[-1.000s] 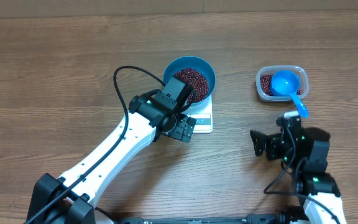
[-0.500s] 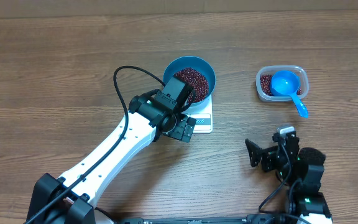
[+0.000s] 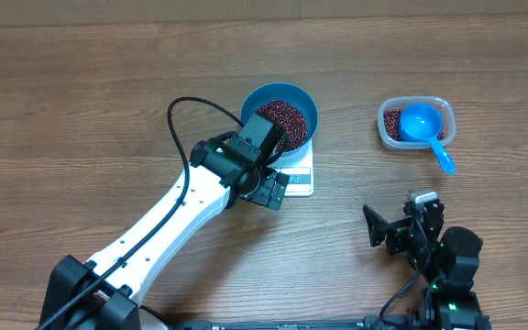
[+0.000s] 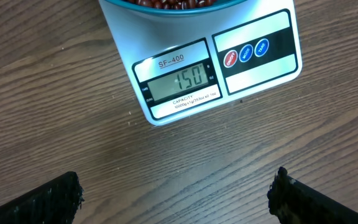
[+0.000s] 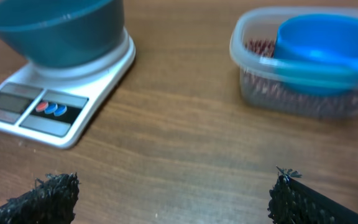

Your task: Scoop item into bowl and weigh 150g on scale

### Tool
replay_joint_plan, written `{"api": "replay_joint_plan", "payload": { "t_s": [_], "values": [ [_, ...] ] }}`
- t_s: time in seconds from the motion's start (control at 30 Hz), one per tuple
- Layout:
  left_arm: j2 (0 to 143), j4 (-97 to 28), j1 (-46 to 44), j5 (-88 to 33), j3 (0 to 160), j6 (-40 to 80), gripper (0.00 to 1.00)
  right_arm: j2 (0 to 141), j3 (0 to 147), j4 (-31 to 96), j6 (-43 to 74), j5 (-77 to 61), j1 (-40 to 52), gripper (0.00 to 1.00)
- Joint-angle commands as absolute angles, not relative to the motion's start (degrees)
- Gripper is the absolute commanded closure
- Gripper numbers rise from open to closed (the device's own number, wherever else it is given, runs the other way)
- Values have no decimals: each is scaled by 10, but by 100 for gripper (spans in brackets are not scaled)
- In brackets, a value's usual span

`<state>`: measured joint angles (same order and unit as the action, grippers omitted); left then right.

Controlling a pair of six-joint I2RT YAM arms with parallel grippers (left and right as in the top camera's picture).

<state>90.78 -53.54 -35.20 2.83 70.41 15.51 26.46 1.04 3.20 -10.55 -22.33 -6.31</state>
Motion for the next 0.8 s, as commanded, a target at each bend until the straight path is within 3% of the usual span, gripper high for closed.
{"api": "replay_joint_plan", "payload": {
  "t_s": [0.0, 0.37, 0.77],
  "values": [
    [907, -535, -353, 36, 699, 154, 0, 227, 4, 31, -106, -228, -61, 0],
    [907, -535, -353, 36, 699, 154, 0, -1, 4, 30, -106, -228, -51, 0],
    [907, -535, -353, 36, 699, 154, 0, 1, 4, 33, -83, -155, -11, 0]
  ]
}}
